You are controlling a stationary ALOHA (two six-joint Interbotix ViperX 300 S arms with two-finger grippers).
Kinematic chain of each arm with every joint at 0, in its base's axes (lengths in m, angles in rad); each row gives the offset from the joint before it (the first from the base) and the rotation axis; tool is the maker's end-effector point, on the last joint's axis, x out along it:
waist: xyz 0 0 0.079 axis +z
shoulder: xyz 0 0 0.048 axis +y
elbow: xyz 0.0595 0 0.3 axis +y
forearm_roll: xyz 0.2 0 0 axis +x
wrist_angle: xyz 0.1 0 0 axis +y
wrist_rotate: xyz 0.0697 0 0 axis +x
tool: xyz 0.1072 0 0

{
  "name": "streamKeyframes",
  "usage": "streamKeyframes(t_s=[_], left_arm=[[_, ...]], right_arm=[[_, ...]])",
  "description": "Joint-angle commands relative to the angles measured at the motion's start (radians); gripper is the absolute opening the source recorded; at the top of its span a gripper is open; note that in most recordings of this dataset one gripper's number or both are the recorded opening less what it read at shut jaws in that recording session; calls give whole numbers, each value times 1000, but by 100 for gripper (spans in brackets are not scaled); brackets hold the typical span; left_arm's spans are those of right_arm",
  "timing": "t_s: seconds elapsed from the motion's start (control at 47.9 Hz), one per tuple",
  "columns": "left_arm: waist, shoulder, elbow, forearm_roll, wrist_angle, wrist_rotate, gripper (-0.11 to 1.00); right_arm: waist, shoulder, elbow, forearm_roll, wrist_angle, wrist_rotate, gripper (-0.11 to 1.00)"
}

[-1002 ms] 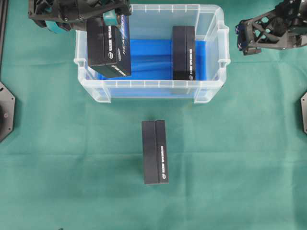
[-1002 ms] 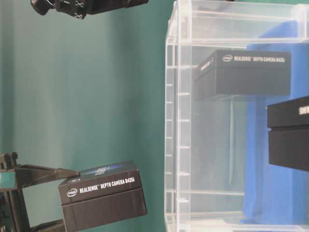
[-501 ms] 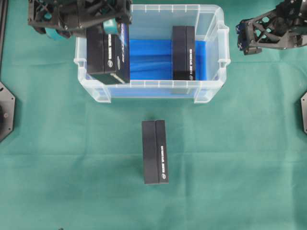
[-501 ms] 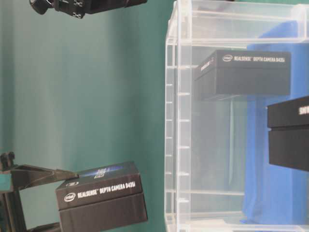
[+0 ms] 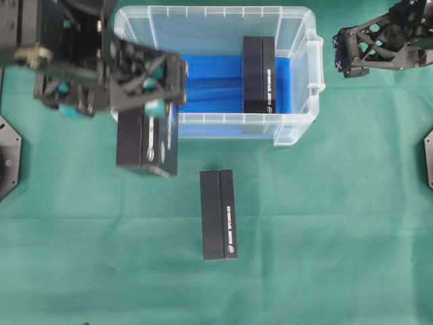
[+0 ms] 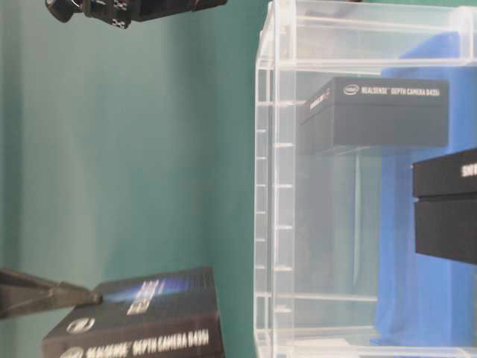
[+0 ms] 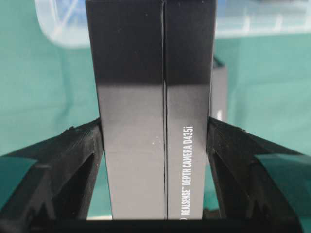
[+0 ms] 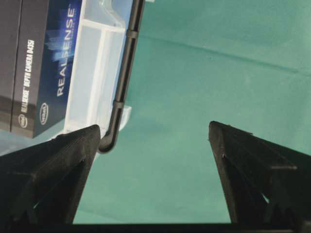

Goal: Take out the box from the case.
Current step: 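Carry the boxes over the front wall and lower onto table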

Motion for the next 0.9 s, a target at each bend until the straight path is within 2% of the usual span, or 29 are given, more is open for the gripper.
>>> streamKeyframes(t_s=[0.0, 0.251, 0.48, 0.877], left_arm=[[-46, -23, -18, 6, 17, -29, 62], [-167, -17, -23, 6, 34, -167, 62], [-253, 2, -40, 6, 34, -261, 62], [-275, 14, -21, 6, 34, -276, 62]], right_arm=[[3, -15, -9, -2, -3, 0, 91], [6, -18, -9, -2, -3, 0, 91], [8, -18, -9, -2, -3, 2, 91], [14, -18, -11, -2, -3, 3, 91]])
